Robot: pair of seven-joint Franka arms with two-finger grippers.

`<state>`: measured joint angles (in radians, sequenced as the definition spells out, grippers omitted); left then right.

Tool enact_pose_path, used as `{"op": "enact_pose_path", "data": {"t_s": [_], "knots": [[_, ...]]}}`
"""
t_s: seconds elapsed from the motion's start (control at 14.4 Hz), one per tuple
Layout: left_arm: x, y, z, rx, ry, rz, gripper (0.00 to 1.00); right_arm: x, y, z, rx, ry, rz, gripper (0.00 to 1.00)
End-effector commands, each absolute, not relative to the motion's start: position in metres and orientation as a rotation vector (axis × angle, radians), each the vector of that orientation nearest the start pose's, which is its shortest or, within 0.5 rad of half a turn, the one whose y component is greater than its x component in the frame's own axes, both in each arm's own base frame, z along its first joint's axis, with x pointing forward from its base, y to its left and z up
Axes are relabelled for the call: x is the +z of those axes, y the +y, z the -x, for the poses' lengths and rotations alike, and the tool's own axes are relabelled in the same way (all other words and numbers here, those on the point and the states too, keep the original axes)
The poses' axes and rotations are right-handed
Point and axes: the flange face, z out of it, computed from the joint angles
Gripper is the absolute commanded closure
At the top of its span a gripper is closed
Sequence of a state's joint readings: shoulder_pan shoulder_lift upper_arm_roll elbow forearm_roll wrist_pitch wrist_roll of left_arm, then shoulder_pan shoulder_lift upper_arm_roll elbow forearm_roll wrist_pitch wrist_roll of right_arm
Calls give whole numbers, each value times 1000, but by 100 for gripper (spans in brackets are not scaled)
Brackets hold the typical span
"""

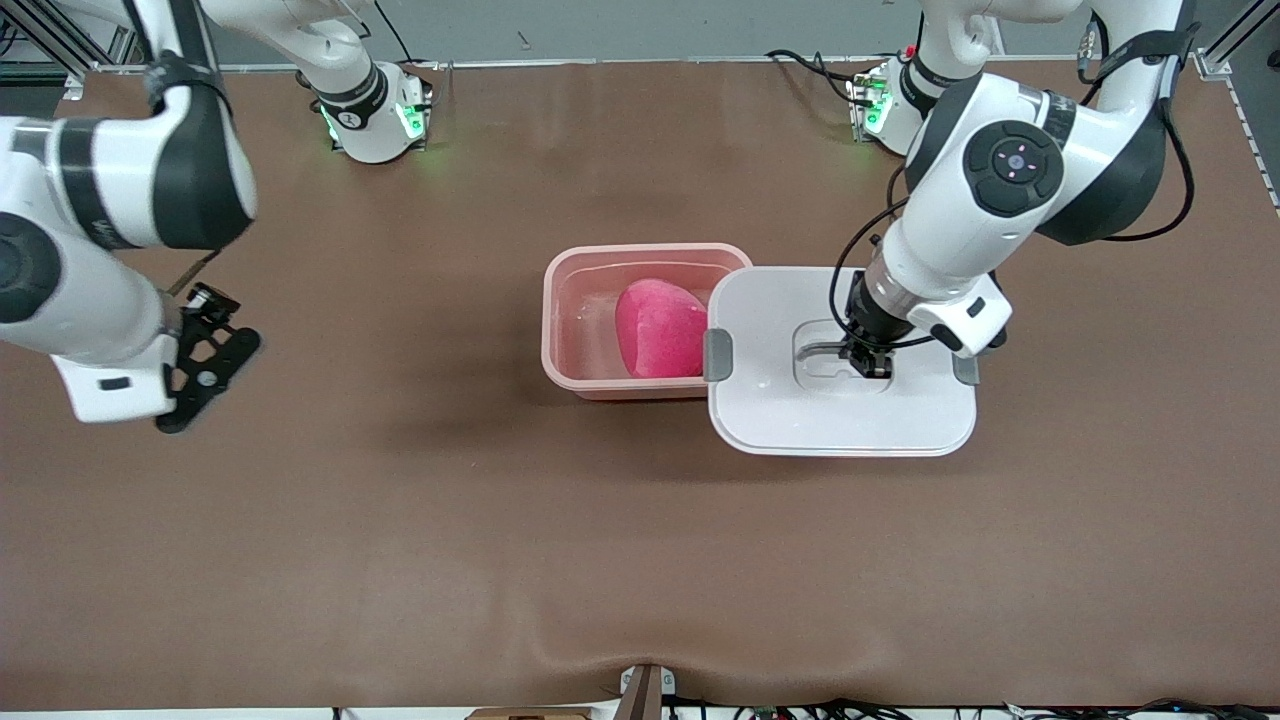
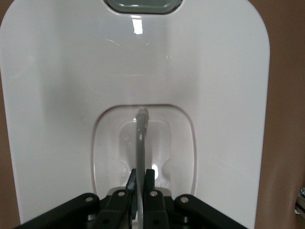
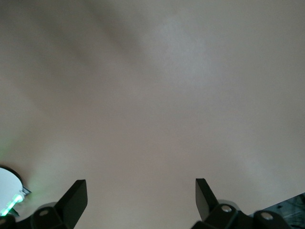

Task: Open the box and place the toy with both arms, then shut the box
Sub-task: 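Withdraw the right gripper while the left gripper carries the lid over the base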

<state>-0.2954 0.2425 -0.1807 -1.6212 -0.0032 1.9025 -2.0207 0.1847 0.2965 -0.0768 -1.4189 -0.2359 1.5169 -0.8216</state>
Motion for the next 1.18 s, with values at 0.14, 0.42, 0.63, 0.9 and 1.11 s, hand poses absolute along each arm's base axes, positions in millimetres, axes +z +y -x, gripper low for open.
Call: {"op": "enact_pose_path", "data": {"t_s": [0.14,0.42,0.63,0.9,1.11], "knots": [[497,-310,-557,47,-2280,2263,100,545,31,-588,300,-1179,3044,0],[493,-339,-552,55,-2318,2231,100,553,8,-551,157,-877,3094,0],[486,-363,-541,59,-2304,2232,100,555,-17,-539,129,-632,3075,0],[473,-394,-526,17,-2330,2197,100,566,-16,-524,134,-381,3107,0],[461,-416,-518,-17,-2350,2187,100,576,-18,-518,102,-335,3111,0]]}}
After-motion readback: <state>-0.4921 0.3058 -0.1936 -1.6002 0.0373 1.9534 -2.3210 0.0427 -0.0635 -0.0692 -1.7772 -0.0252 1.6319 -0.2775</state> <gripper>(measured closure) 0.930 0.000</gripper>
